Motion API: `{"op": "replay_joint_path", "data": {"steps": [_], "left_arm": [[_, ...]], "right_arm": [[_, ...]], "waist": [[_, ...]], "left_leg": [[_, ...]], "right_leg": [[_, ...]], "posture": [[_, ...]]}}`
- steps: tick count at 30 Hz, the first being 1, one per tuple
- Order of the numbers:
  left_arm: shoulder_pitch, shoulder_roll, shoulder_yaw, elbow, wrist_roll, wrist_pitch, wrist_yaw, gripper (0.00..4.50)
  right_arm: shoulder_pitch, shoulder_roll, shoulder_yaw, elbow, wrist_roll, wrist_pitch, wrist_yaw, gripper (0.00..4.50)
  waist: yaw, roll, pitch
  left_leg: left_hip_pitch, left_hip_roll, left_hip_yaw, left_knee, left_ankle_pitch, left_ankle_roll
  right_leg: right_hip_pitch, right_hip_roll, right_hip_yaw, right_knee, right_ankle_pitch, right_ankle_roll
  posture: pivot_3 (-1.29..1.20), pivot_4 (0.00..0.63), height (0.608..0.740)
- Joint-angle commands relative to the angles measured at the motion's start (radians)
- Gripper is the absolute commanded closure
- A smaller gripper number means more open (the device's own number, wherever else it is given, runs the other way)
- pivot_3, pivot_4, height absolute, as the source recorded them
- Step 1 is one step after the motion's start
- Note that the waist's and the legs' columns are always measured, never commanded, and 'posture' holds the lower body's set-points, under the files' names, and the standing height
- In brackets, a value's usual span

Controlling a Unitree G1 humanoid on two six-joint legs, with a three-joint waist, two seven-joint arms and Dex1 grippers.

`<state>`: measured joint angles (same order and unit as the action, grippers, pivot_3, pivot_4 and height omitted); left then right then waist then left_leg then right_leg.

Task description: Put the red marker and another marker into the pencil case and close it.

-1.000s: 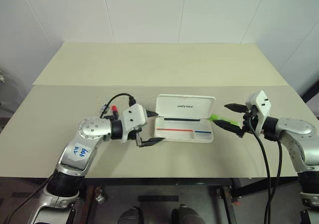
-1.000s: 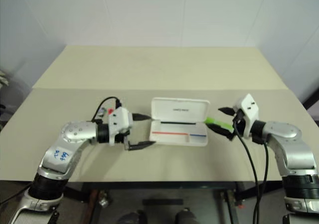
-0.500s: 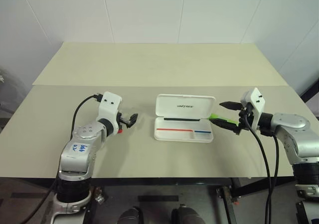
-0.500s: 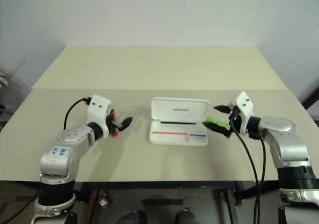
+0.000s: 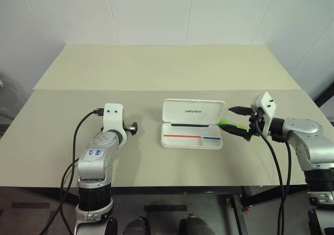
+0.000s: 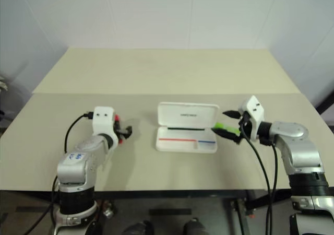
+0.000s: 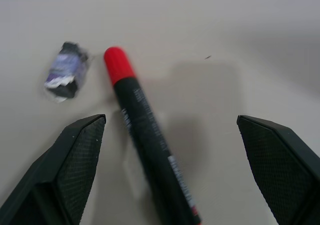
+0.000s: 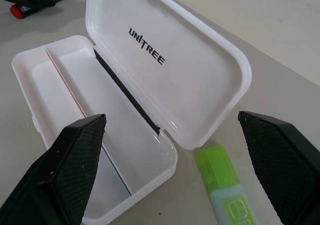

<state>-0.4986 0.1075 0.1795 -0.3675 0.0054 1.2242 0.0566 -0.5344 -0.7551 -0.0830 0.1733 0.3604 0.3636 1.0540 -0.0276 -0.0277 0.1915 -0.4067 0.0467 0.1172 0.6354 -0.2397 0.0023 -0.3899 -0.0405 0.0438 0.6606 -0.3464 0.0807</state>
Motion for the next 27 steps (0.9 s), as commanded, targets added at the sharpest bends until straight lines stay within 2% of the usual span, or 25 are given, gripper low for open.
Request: {"op": "replay_joint_path", "data": {"steps": [1,10,22,27], "left_arm": [[-0.028,-0.007,0.026,0.015,0.011,0.002,0.030,0.03],[-0.028,-0.013,0.035,0.073,0.004,0.006,0.043,0.03],[-0.057,0.013,0.037,0.089,0.007,-0.005,0.041,3.85],[-0.074,0.089,-0.005,0.085,-0.007,-0.039,-0.020,3.92]], "right_arm": [[-0.007,-0.004,-0.018,-0.013,0.005,-0.018,0.003,0.00],[0.000,-0.004,-0.021,-0.016,0.006,-0.022,0.000,0.00],[-0.007,-0.002,-0.020,-0.006,0.003,-0.028,-0.003,0.00],[-0.008,-0.002,-0.021,-0.006,0.002,-0.029,-0.005,0.00]], "waist": [[0.000,0.000,0.000],[0.000,0.000,0.000],[-0.001,0.000,0.000],[-0.001,0.000,0.000]], "left_leg": [[0.000,0.000,0.000,0.000,0.000,0.000],[0.000,0.000,0.000,0.000,0.000,0.000],[0.000,0.000,0.001,-0.001,0.000,-0.001],[0.000,0.000,0.001,-0.001,0.000,-0.001]], "right_leg": [[0.000,0.000,0.000,0.000,0.000,0.000],[0.000,0.000,0.000,0.000,0.000,0.000],[0.000,0.000,0.000,0.000,0.000,0.000],[0.000,0.000,0.000,0.000,0.000,0.000]], "posture": [[0.00,0.150,0.740],[0.00,0.150,0.740],[0.00,0.150,0.740],[0.00,0.150,0.740]]}}
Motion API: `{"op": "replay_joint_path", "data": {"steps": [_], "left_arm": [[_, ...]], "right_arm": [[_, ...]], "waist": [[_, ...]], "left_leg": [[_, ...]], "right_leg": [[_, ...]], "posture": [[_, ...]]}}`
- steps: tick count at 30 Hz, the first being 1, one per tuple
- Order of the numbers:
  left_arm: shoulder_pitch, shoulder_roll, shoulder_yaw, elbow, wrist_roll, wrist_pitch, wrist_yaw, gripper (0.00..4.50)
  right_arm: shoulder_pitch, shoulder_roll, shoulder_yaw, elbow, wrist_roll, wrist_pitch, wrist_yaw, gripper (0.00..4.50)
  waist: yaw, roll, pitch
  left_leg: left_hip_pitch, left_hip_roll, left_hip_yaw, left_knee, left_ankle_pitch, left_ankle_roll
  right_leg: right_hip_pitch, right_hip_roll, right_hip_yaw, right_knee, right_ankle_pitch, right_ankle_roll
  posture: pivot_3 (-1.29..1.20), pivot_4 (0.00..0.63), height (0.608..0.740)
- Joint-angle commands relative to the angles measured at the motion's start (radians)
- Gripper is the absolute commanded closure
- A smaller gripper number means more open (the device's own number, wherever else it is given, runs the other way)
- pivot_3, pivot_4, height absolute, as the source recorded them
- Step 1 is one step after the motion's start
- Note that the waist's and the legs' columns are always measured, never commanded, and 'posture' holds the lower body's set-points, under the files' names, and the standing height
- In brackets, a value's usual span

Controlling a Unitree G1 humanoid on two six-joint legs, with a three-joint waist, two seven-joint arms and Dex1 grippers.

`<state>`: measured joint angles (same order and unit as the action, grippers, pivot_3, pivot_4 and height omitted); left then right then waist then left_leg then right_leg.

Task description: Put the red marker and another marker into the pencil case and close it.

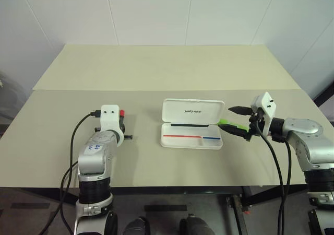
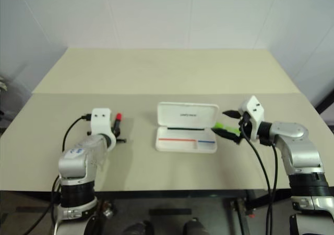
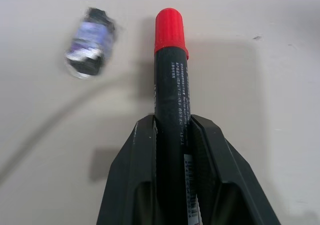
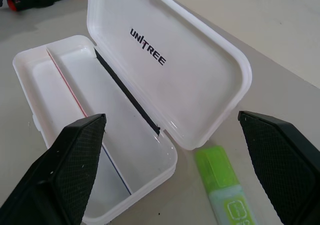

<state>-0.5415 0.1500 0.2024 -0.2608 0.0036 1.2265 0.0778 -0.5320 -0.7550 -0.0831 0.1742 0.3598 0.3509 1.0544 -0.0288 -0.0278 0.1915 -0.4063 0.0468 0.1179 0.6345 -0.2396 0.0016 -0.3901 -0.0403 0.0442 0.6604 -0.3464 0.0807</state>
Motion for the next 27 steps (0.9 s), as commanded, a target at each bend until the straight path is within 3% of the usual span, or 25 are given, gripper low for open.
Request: {"op": "replay_joint_path", "data": {"steps": [1,12,16,22,27], "left_arm": [[-0.032,0.080,-0.051,-0.026,-0.012,-0.061,-0.075,3.92],[-0.135,0.397,-0.168,0.027,-0.150,-0.362,-0.536,3.92],[-0.204,0.441,-0.171,0.078,-0.234,-0.440,-0.706,3.92],[-0.265,0.495,-0.303,0.072,-0.325,-0.566,-1.040,3.92],[-0.309,0.479,-0.406,0.129,-0.308,-0.650,-1.168,3.92]], "right_arm": [[-0.010,-0.002,-0.022,-0.007,0.002,-0.017,-0.006,0.00],[0.003,-0.010,-0.036,-0.011,0.002,-0.018,-0.018,0.00],[0.006,-0.008,-0.038,-0.017,0.004,-0.017,-0.027,0.00],[0.021,-0.011,-0.046,-0.034,0.010,-0.012,-0.041,0.00],[0.036,-0.021,-0.059,-0.046,0.016,-0.009,-0.049,0.00]], "waist": [[0.001,0.000,0.000],[0.000,0.000,0.000],[0.000,0.000,0.000],[0.000,0.000,0.000],[0.000,0.000,0.000]], "left_leg": [[0.000,0.000,0.000,0.000,0.000,0.000],[0.000,0.000,0.001,-0.003,0.000,-0.001],[0.000,0.000,0.002,-0.003,0.000,0.000],[0.000,0.000,0.003,-0.003,0.000,0.000],[0.000,0.000,0.003,-0.003,0.000,0.000]], "right_leg": [[0.000,0.000,0.000,0.000,0.000,0.000],[0.000,0.000,-0.001,-0.003,0.000,0.000],[-0.001,0.000,-0.001,-0.003,0.000,0.000],[-0.001,0.000,0.000,-0.004,0.000,0.000],[-0.001,0.000,0.002,-0.003,0.000,0.000]], "posture": [[0.00,0.150,0.740],[0.00,0.150,0.740],[0.00,0.150,0.740],[0.00,0.150,0.740],[0.00,0.150,0.740]]}}
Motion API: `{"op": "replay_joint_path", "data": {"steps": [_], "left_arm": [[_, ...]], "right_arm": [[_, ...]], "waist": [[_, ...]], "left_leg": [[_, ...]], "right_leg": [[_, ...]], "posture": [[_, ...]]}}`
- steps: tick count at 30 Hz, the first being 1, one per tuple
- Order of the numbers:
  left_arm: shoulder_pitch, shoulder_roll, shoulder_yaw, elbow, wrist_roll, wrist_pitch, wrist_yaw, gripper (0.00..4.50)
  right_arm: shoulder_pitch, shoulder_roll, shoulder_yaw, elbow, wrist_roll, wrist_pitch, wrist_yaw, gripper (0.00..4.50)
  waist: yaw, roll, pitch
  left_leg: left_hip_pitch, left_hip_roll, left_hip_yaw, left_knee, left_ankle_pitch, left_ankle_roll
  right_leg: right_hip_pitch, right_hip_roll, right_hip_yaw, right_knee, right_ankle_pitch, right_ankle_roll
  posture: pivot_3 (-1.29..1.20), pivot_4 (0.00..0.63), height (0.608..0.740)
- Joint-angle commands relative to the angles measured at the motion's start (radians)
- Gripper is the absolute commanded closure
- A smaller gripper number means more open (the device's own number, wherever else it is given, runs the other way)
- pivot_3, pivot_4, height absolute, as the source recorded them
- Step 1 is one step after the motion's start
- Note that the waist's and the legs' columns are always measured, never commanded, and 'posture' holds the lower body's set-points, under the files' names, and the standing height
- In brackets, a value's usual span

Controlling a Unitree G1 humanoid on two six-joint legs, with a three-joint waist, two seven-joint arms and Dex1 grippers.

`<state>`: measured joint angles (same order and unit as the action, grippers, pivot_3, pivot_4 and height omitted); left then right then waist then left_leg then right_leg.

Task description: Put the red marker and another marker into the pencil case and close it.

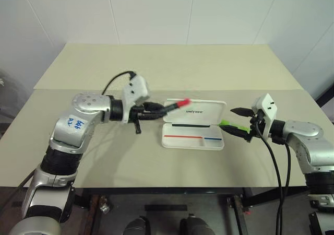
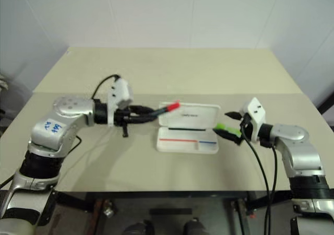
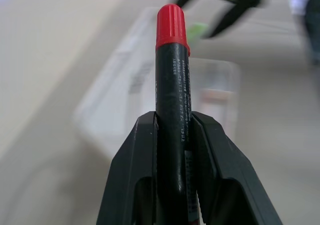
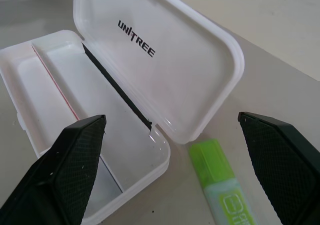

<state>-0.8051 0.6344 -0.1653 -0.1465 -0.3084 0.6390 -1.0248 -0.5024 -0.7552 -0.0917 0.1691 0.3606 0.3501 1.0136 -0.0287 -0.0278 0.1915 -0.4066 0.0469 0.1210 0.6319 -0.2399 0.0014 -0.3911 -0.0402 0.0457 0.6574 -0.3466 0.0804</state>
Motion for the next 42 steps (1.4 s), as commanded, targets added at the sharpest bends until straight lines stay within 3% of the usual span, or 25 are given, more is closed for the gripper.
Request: {"op": "replay_joint_path", "data": {"steps": [1,8,18,30,42], "left_arm": [[-0.054,-0.011,-0.060,0.030,0.012,-0.078,-0.086,3.92],[-0.137,-0.102,-0.176,0.222,0.112,-0.188,-0.120,3.92],[-0.245,-0.249,-0.232,0.527,0.265,-0.328,-0.057,3.92],[-0.280,-0.316,-0.257,0.644,0.369,-0.404,-0.064,3.92],[-0.311,-0.360,-0.255,0.719,0.444,-0.428,-0.048,3.92]], "right_arm": [[0.011,-0.023,-0.054,-0.047,0.016,-0.006,-0.009,0.00],[0.109,-0.065,-0.099,-0.131,0.059,0.007,0.040,0.00],[0.242,-0.086,-0.194,-0.306,0.216,0.070,0.107,0.00],[0.298,-0.056,-0.292,-0.434,0.384,0.136,0.074,0.00],[0.331,-0.051,-0.298,-0.421,0.362,0.099,0.043,0.00]], "waist": [[0.000,0.000,0.000],[0.001,0.000,0.000],[0.000,0.000,0.000],[0.002,0.000,0.000],[0.001,-0.001,0.000]], "left_leg": [[0.000,0.000,0.000,0.000,0.000,0.000],[0.000,0.000,-0.001,0.001,0.000,0.001],[-0.001,0.000,0.000,0.003,-0.001,0.001],[-0.001,0.000,-0.001,0.002,-0.002,0.003],[-0.001,0.000,-0.001,0.003,-0.002,0.003]], "right_leg": [[0.000,0.000,0.000,0.000,0.000,0.000],[0.000,0.000,0.000,0.000,0.000,0.000],[-0.001,0.001,0.002,0.001,0.000,0.000],[-0.001,0.000,0.002,0.001,0.000,0.000],[-0.001,0.001,0.002,0.001,0.000,0.000]], "posture": [[0.00,0.150,0.740],[0.00,0.150,0.740],[0.00,0.150,0.740],[0.00,0.150,0.740],[0.00,0.150,0.740]]}}
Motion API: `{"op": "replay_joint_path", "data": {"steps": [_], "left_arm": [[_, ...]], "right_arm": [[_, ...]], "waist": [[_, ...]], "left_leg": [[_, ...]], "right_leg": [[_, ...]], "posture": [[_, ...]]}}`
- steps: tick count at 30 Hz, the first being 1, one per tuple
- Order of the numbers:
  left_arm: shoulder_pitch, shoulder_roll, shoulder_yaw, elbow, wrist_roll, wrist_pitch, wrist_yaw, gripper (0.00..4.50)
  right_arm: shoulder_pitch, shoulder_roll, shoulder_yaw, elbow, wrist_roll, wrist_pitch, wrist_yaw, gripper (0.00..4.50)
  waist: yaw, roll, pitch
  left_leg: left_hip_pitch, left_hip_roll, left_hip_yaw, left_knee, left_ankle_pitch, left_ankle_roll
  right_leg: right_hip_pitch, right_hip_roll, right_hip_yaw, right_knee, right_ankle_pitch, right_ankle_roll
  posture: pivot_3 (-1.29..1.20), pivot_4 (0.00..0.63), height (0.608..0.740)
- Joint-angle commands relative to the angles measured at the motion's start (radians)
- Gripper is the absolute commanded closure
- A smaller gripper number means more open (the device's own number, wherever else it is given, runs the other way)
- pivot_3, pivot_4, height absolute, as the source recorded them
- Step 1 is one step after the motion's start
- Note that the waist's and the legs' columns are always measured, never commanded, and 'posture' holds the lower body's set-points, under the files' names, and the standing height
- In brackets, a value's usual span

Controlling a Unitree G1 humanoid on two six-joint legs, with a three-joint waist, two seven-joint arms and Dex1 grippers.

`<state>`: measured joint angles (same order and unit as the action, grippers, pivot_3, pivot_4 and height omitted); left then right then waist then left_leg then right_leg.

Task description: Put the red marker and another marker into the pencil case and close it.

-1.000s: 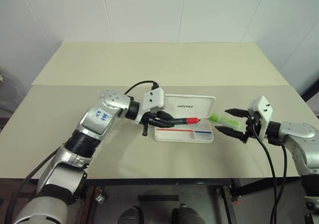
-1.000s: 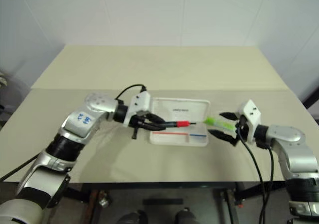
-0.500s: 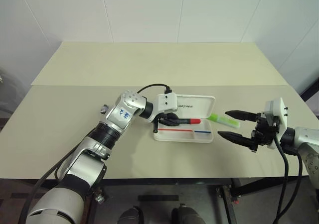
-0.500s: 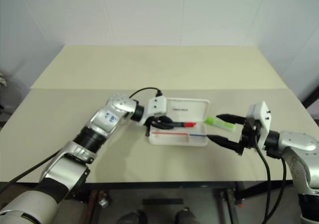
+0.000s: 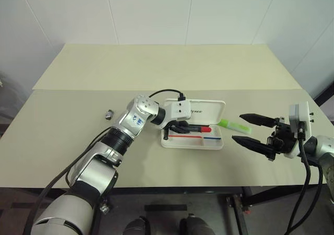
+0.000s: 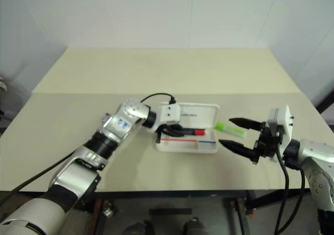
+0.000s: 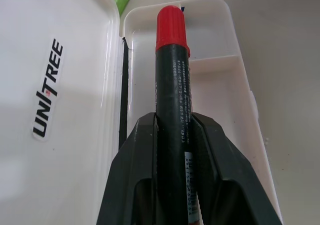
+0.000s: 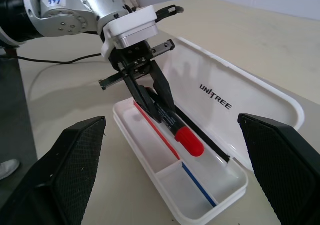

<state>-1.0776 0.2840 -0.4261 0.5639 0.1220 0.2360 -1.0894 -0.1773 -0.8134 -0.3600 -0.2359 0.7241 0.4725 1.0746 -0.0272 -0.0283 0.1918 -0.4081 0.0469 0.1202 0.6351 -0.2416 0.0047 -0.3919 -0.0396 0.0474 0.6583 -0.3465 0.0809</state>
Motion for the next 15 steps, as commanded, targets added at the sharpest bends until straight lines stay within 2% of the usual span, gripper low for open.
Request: {"op": "replay_joint_path", "data": {"steps": [1,7,15], "left_arm": [[-0.042,-0.012,0.008,0.017,0.015,-0.029,0.017,3.92],[-0.055,-0.026,0.017,0.042,0.017,-0.048,0.022,3.92],[-0.052,-0.029,0.025,0.037,0.015,-0.049,0.012,1.31]], "right_arm": [[0.009,0.009,-0.028,-0.015,-0.003,-0.026,-0.022,0.00],[0.029,0.009,-0.025,-0.016,-0.010,-0.038,-0.031,0.00],[0.026,-0.004,-0.025,-0.011,-0.014,-0.040,-0.019,0.00]], "waist": [[0.000,0.000,0.000],[0.000,0.000,0.000],[0.000,0.000,0.000]], "left_leg": [[0.000,0.000,0.000,0.000,0.000,0.000],[0.000,0.000,0.000,0.000,0.000,0.000],[0.000,0.000,0.000,0.000,0.000,0.000]], "right_leg": [[0.000,0.000,0.000,0.000,0.000,0.000],[0.000,0.000,0.000,0.000,0.000,0.000],[0.000,0.000,0.000,0.000,0.000,0.000]], "posture": [[0.00,0.150,0.740],[0.00,0.150,0.740],[0.00,0.150,0.740]]}}
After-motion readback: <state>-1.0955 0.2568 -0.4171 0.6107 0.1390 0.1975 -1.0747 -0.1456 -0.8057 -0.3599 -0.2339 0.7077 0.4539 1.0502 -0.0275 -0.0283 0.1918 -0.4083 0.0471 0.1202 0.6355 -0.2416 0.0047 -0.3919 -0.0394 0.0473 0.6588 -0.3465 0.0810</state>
